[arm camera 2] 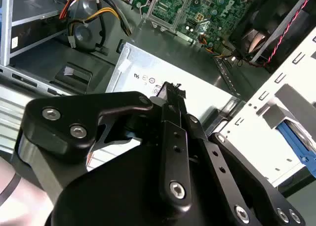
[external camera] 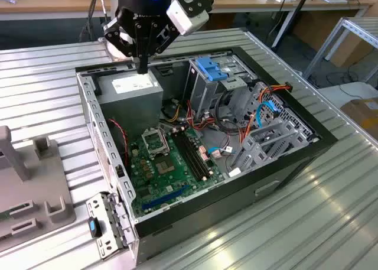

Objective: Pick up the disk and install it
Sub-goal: 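Reach for the disk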

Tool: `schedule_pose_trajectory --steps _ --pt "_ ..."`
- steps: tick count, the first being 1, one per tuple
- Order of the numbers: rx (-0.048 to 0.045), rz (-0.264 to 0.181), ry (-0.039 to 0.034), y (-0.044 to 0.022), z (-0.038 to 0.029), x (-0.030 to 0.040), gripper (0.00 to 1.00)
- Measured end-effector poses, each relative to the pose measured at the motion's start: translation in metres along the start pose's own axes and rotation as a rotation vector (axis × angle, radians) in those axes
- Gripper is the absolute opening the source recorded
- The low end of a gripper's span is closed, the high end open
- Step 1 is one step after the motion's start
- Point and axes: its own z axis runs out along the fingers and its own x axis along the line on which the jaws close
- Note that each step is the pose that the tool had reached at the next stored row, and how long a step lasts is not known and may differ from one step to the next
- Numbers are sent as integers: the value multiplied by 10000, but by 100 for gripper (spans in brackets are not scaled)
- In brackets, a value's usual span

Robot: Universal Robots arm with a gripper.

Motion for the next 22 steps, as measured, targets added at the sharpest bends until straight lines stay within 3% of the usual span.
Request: schedule_pose_trajectory --steps 14,22 --pt "0 0 0 0 0 0 11" --pt "0 0 0 -7 -3 97 11"
